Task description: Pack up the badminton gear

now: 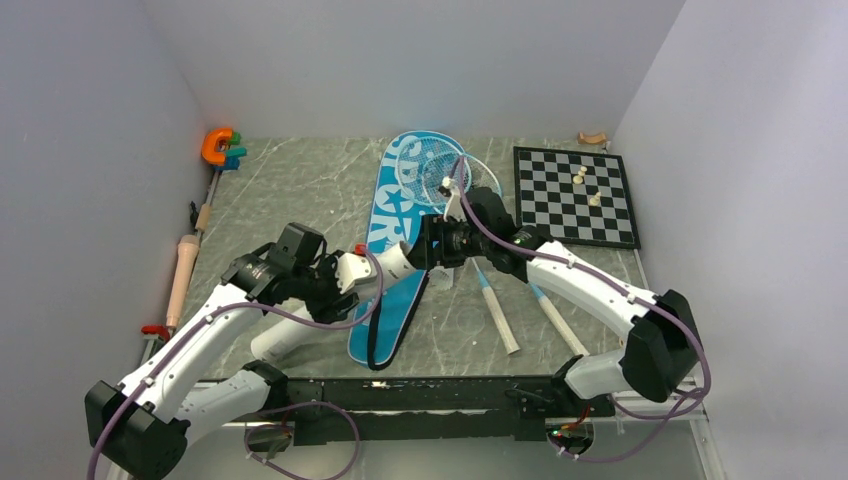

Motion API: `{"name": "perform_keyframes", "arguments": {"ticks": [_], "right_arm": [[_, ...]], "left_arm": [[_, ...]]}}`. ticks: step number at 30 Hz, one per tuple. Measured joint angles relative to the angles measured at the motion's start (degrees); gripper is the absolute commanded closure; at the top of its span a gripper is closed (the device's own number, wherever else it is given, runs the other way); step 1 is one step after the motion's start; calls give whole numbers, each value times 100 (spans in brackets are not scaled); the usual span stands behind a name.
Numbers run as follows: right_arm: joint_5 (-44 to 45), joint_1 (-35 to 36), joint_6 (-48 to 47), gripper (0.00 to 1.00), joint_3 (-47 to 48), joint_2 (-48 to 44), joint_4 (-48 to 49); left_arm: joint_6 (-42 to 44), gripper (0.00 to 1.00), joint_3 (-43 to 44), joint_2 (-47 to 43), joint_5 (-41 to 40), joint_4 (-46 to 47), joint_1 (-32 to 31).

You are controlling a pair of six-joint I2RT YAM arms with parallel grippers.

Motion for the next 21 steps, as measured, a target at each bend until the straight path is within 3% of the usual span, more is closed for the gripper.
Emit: {"name": "perform_keyframes", "arguments": {"ticks": [12, 21], "right_arm": [[-33, -46, 90, 12, 96, 68, 144], [608, -682, -149, 10, -151, -962, -223]], "left_arm": [[11, 32, 4, -2, 55, -87, 0], [13, 33, -282, -13, 20, 72, 0]]}}
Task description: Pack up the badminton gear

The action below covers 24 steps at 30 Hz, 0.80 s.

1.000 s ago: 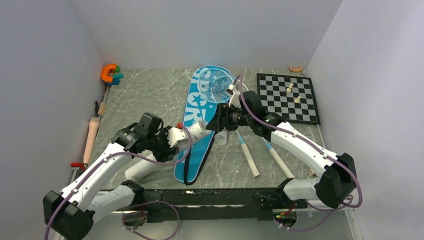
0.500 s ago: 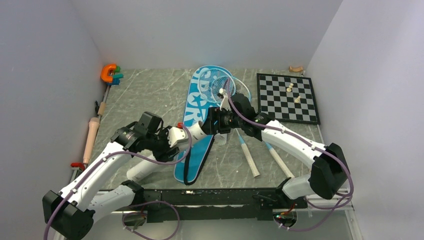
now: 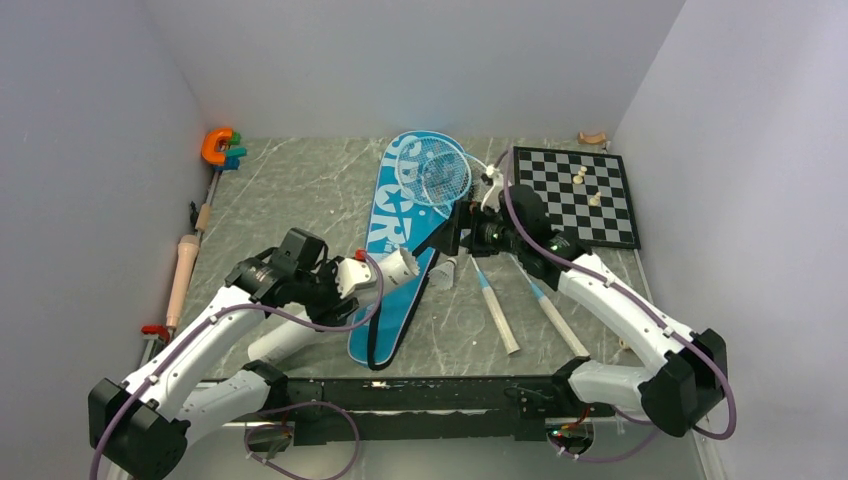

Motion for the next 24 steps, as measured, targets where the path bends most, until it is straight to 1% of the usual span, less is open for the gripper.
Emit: {"name": "perform_keyframes", "arguments": {"ticks": [3, 7, 12, 20, 24], "right_arm": [[476, 83, -129, 10, -348, 52, -105], [1075, 310, -271, 14, -776, 455, -260], [1770, 717, -415, 18, -868, 896, -278], [2645, 1060, -590, 33, -866, 1499, 72], [3045, 1145, -667, 44, -859, 1961, 240]], "left_arm": [[0, 33, -31, -4, -4, 7, 0], [2, 33, -31, -68, -13, 7, 2], [11, 33, -81, -199, -17, 17, 2], [44, 33, -111, -232, -28, -22, 2], [66, 33, -111, -232, -57, -37, 2]]}}
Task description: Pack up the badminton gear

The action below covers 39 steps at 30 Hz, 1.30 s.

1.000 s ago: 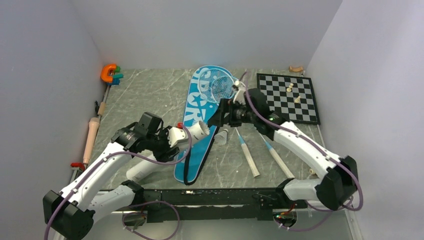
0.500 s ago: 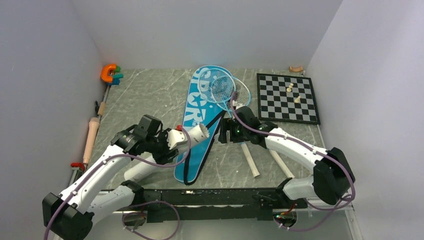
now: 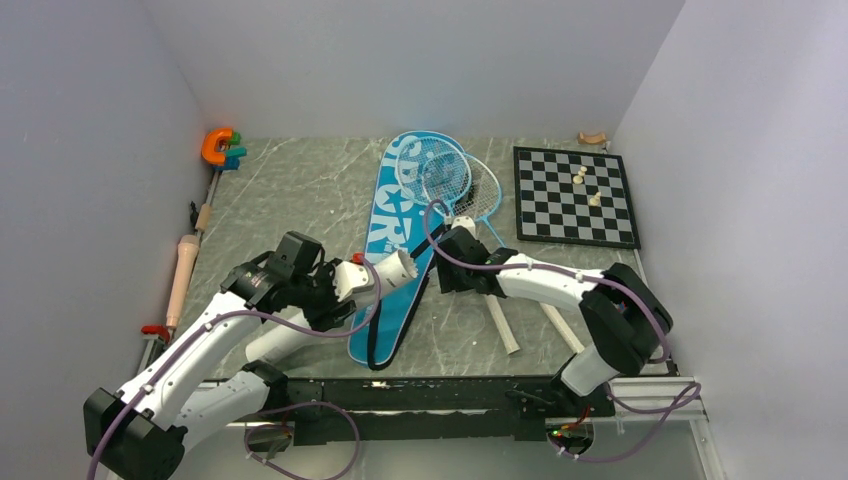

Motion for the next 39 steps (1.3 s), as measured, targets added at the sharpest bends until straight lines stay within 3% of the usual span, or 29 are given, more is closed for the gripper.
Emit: {"name": "perform_keyframes", "arguments": {"ticks": [13, 19, 24, 27, 31, 39], "right_arm": [[844, 61, -24, 100, 72, 249, 446], [981, 66, -17, 100, 72, -282, 400], [769, -2, -20, 100, 72, -1290, 7], [-28, -293, -55, 100, 72, -2120, -249], [-1766, -1047, -188, 100, 72, -2962, -540], [-4542, -1379, -358, 100, 33, -3005, -911]], "left_arm": [[22, 33, -61, -33, -68, -11, 0], [22, 33, -70, -35, -70, -11, 0], [33, 33, -118, -57, -66, 39, 0], [118, 32, -236, -109, -37, 63, 0], [273, 32, -278, -125, 70, 9, 0], [490, 33, -278, -116, 223, -24, 0]]}}
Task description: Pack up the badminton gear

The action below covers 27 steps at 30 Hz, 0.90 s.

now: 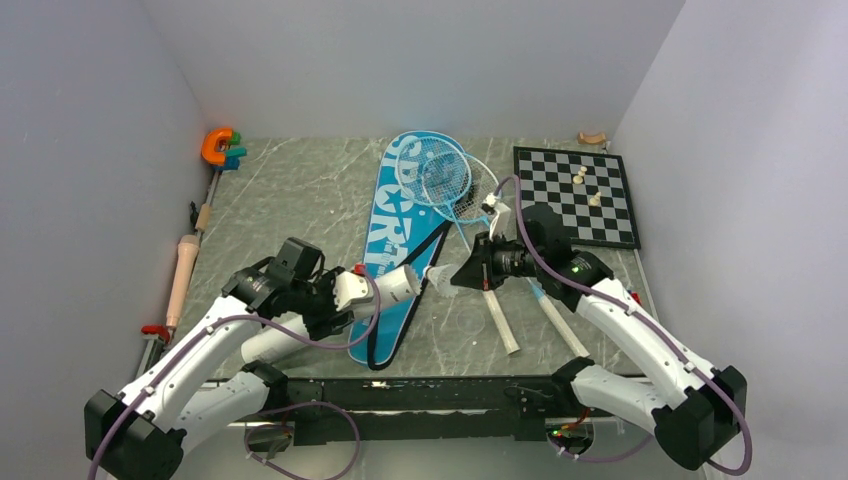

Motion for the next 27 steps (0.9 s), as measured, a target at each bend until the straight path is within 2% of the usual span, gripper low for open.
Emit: {"name": "perform_keyframes", "arguments": {"ticks": [7, 16, 22, 25, 27], "right_arm": [[-1176, 4, 116, 100, -153, 107, 227], [-1582, 98, 341, 99, -199, 940, 717], [-1545, 214, 420, 60, -122, 1390, 767], [-1484, 219, 452, 52, -2, 1506, 772], [-1434, 221, 470, 50, 63, 1537, 778]], "left_arm": [[57, 33, 2, 57, 44, -2, 0], [188, 33, 9, 17, 197, -31, 0], [280, 33, 9, -68, 273, -114, 0], [282, 33, 9, -122, 278, -129, 0], [282, 33, 9, -149, 286, -131, 0]]}}
